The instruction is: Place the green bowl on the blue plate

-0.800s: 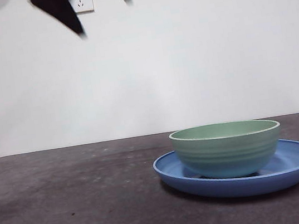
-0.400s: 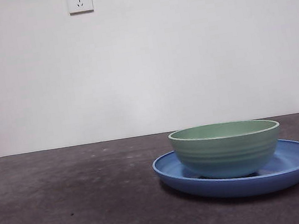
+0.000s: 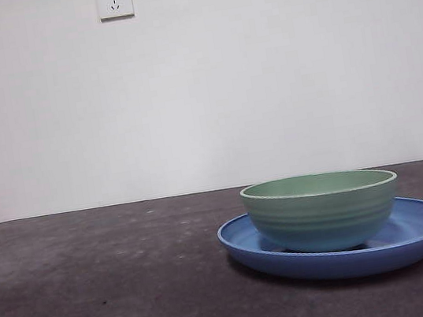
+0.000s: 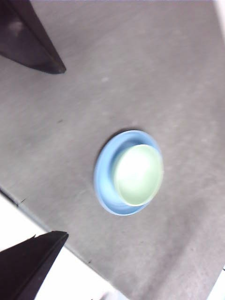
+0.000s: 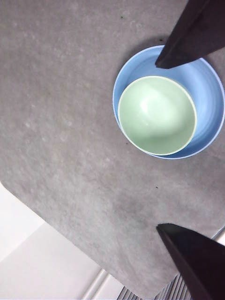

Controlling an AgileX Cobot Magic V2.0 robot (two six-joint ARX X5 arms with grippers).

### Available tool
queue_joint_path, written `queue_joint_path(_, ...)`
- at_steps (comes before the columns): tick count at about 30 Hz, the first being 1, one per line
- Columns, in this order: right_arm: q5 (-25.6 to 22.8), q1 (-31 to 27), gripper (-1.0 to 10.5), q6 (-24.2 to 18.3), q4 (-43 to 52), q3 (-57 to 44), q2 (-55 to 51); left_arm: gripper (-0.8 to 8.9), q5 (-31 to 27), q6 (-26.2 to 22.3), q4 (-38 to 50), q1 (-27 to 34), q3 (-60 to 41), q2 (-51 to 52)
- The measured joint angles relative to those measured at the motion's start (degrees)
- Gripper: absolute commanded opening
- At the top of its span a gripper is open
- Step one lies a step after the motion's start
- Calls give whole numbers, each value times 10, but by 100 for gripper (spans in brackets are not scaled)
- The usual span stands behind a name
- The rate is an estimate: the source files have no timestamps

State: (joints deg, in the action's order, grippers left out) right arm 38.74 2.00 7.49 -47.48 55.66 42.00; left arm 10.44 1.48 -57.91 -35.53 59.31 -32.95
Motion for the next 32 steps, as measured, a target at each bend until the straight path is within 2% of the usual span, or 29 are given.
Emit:
queue_joint_path(10, 0, 0, 608, 8, -71, 0, 12, 659, 0, 24, 4, 0, -6, 14)
queue_joint_path(15, -20, -9, 606, 15, -108, 0, 71, 660, 0, 25, 3, 0, -6, 14)
queue_joint_path(19, -24, -21, 532, 12, -101, 0, 141, 659, 0, 25, 3, 0, -6, 14)
queue_joint_path(29, -27, -37, 524, -47, -61, 0, 315, 659, 0, 25, 3, 0, -6, 14)
queue_joint_path(32, -28, -39, 464, -60, -17, 0, 362, 659, 0, 25, 3, 0, -6, 14)
